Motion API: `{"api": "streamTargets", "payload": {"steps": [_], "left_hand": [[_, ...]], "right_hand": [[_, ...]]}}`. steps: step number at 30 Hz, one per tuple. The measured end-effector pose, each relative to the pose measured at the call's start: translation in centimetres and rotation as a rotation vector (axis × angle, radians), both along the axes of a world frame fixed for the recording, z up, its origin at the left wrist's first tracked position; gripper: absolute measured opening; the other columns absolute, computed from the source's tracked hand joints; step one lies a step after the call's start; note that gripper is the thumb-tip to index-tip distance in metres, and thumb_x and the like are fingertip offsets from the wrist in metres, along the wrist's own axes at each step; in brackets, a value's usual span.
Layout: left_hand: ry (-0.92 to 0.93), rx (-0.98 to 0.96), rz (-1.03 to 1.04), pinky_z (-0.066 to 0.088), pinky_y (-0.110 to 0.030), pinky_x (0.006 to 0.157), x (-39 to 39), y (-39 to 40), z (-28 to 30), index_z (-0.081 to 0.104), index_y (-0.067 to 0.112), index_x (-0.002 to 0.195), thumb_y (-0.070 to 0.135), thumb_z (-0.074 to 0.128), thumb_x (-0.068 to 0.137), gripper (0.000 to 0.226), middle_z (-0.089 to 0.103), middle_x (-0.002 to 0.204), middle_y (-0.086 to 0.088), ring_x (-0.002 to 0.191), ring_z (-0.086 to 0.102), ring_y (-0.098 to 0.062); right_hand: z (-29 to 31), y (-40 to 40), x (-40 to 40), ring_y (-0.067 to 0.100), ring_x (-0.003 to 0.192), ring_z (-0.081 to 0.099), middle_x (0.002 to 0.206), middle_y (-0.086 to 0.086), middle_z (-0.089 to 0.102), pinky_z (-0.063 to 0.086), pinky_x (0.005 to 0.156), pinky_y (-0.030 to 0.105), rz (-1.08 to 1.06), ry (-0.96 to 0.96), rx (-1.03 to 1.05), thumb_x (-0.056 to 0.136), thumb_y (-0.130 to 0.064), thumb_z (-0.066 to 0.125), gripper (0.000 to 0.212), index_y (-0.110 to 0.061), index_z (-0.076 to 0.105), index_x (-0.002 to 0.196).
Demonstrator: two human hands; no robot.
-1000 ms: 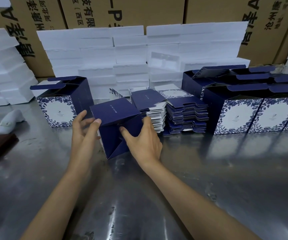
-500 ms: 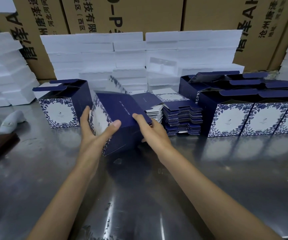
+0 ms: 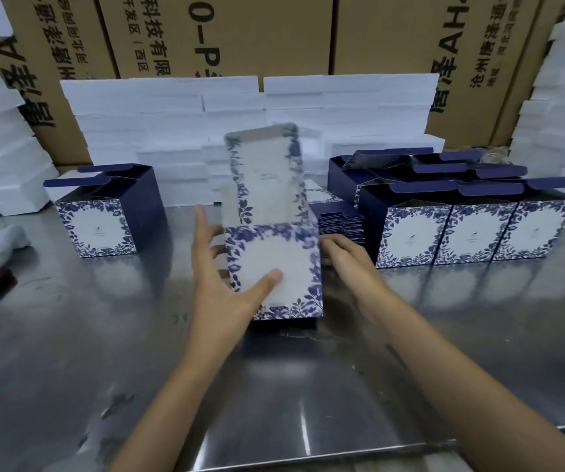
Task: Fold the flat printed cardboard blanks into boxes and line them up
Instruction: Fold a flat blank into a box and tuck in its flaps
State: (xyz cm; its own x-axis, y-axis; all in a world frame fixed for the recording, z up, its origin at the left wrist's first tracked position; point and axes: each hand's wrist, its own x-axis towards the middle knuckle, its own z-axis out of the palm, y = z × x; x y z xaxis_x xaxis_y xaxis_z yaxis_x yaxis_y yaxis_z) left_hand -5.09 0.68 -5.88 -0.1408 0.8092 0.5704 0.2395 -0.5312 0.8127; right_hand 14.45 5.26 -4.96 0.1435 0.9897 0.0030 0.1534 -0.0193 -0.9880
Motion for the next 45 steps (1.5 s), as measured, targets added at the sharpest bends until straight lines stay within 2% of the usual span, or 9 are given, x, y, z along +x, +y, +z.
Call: {"api": "streamTargets", "payload": {"steps": [5,9,13,17,25,34,38,41,45], "left_hand": [[0.116,0.029,-0.019,0.046,-0.006,0.089,2.5,-0.2,-0.3,0.038,0.035,0.150,0.005,0.080,0.081,0.086,0.036,0.123,0.024,0.112,0.047,0.014],[0.084,-0.044,-0.096,0.048,-0.010,0.085,3.4,-0.4,-0.1,0.054,0.042,0.133,0.015,0.073,0.089,0.055,0.045,0.116,0.011,0.102,0.053,0.003],[0.007,-0.075,-0.084,0.040,-0.004,0.078,3.9,0.0,0.8,0.066,0.042,0.108,0.036,0.059,0.095,0.015,0.058,0.104,0.006,0.087,0.055,0.007],[-0.056,-0.186,-0.134,0.043,-0.024,0.072,3.9,1.2,2.3,0.066,0.029,0.094,0.027,0.068,0.094,0.003,0.058,0.079,-0.002,0.074,0.054,-0.009],[0.243,-0.420,-0.193,0.037,-0.011,0.045,2.8,3.2,5.5,0.066,0.018,0.091,0.001,0.058,0.094,0.020,0.042,0.062,-0.006,0.044,0.041,-0.007],[0.383,-0.479,-0.176,0.040,-0.014,0.042,2.8,5.2,7.2,0.073,0.014,0.098,0.002,0.052,0.097,0.024,0.052,0.046,0.010,0.035,0.043,-0.005],[0.360,-0.469,-0.159,0.037,-0.026,0.053,2.4,6.1,7.2,0.069,0.014,0.098,0.006,0.055,0.098,0.017,0.052,0.052,0.003,0.046,0.041,-0.014],[0.375,-0.469,-0.196,0.033,-0.029,0.059,2.4,6.3,6.9,0.071,0.019,0.095,0.003,0.051,0.099,0.026,0.047,0.062,-0.003,0.061,0.038,-0.021],[0.352,-0.468,-0.157,0.037,-0.027,0.055,2.1,7.2,7.3,0.072,0.018,0.091,0.010,0.058,0.096,0.017,0.057,0.060,0.002,0.050,0.042,-0.016]], "right_hand": [[1.0,-2.1,1.3,0.010,0.100,0.066,0.090,-0.024,0.073,0.046,0.081,0.027,-0.097,0.012,0.066,0.101,-0.048,0.049,0.024,-0.046,0.072,0.092],[1.9,-3.5,1.3,-0.027,0.101,0.053,0.109,-0.048,0.060,0.038,0.092,0.020,-0.012,0.077,0.174,0.074,-0.090,0.051,0.034,-0.073,0.058,0.102],[1.4,-3.1,1.0,0.005,0.106,0.066,0.116,-0.020,0.067,0.054,0.098,0.044,-0.121,-0.009,0.191,0.069,-0.056,0.071,0.060,-0.046,0.054,0.126],[1.3,-3.1,0.7,0.012,0.115,0.065,0.128,-0.014,0.066,0.052,0.102,0.048,-0.102,0.020,0.199,0.072,-0.044,0.066,0.064,-0.045,0.054,0.135],[0.9,-3.0,0.3,0.007,0.101,0.070,0.117,-0.020,0.071,0.056,0.092,0.032,-0.114,0.126,0.215,0.071,-0.035,0.064,0.067,-0.053,0.056,0.136],[0.6,-2.7,0.1,-0.010,0.080,0.066,0.113,-0.029,0.069,0.046,0.064,0.006,-0.136,0.176,0.245,0.071,-0.033,0.064,0.066,-0.048,0.059,0.135],[0.5,-2.6,0.0,-0.004,0.068,0.063,0.108,-0.021,0.073,0.046,0.063,0.009,-0.128,0.175,0.242,0.072,-0.034,0.064,0.064,-0.050,0.059,0.134],[0.5,-2.6,0.1,0.001,0.085,0.069,0.114,-0.022,0.072,0.051,0.074,0.019,-0.121,0.164,0.240,0.070,-0.036,0.064,0.065,-0.052,0.059,0.133],[0.3,-2.4,0.2,-0.003,0.091,0.068,0.113,-0.028,0.070,0.048,0.077,0.018,-0.125,0.163,0.248,0.072,-0.036,0.063,0.062,-0.053,0.059,0.132]]}}
